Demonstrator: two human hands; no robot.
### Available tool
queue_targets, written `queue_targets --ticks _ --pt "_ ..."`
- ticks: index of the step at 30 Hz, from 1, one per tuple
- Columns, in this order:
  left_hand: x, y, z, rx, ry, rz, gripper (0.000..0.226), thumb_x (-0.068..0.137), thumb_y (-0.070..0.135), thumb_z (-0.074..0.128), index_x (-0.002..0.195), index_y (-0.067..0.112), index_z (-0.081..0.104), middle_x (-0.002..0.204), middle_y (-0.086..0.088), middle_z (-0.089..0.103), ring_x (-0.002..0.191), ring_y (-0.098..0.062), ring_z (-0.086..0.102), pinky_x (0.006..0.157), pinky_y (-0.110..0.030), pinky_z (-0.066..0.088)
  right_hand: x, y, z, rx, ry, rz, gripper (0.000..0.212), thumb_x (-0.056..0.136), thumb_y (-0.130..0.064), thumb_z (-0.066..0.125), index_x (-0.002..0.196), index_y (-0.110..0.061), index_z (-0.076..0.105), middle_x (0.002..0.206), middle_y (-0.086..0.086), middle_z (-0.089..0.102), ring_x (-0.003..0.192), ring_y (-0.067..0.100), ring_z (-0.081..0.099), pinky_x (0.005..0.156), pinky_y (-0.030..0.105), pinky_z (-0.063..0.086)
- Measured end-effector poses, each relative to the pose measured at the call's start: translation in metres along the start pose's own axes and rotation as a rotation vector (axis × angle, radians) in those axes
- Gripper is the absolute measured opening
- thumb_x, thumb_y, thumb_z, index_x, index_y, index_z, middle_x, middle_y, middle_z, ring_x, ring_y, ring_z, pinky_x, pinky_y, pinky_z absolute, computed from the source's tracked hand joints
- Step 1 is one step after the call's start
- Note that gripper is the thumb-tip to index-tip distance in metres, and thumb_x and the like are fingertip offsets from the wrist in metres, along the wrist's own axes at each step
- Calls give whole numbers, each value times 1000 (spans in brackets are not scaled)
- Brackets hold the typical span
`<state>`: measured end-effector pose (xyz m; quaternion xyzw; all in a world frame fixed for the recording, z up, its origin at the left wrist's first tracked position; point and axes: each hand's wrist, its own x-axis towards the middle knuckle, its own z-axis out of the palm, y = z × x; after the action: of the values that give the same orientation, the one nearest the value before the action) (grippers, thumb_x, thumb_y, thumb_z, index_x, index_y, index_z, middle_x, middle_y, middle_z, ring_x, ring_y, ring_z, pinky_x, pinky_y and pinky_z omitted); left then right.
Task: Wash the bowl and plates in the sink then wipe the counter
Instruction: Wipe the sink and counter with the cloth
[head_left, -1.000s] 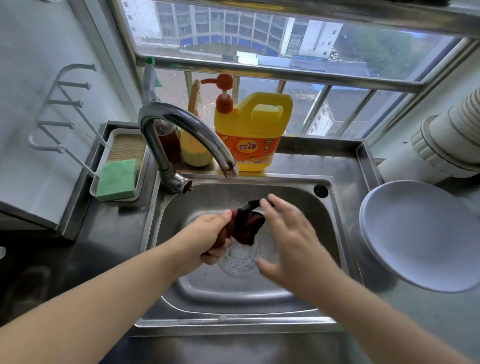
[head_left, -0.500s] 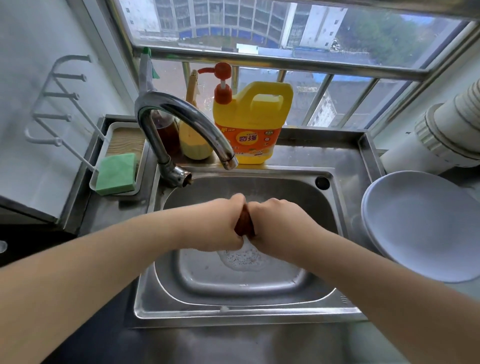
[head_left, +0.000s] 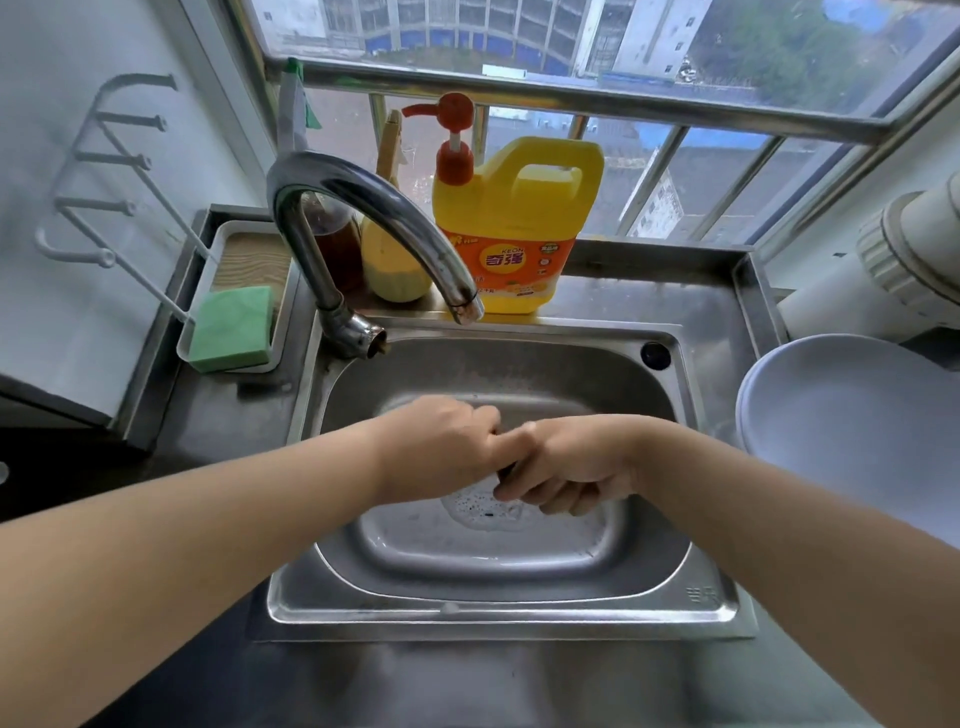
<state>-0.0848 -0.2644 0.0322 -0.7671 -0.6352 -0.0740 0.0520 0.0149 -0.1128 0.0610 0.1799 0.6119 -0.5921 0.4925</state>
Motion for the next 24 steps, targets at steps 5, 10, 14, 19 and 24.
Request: queue_targets --ticks 5,10,14,19,24 --pt "-7 8 8 -91 -33 -195 24 89 32 47 93 10 57 54 -1 50 35 -19 45 36 -22 26 1 8 -7 422 6 32 18 87 -4 49 73 -14 53 48 -7 33 35 0 25 30 7 17" --pt "-9 20 14 -628 -10 -900 42 101 32 33 63 15 41 54 0 43 49 -16 39 50 -27 30 -14 19 8 552 640 -276 4 91 -9 56 94 -11 55 65 -1 48 47 5 42 42 14 34" --pt "0 17 7 -1560 62 -1564 38 103 28 32 68 15 38 45 -2 35 32 -9 21 36 -12 16 -21 53 39 -515 1099 -533 59 80 -33 66 134 -25 42 123 -9 43 110 6 47 97 23 42" --pt "7 23 -11 -1945 -183 -1498 35 99 34 35 69 19 45 43 5 32 32 -3 18 31 -10 12 15 69 58 -1172 1215 -625 72 84 -44 53 145 -13 29 150 6 36 141 27 28 113 49 23" --pt "-2 27 -26 -2017 -232 -1252 51 90 61 30 77 14 47 49 3 33 38 -5 20 34 -14 16 2 31 27 -804 855 -770 53 97 -44 34 138 -11 40 120 0 52 107 6 47 98 18 38"
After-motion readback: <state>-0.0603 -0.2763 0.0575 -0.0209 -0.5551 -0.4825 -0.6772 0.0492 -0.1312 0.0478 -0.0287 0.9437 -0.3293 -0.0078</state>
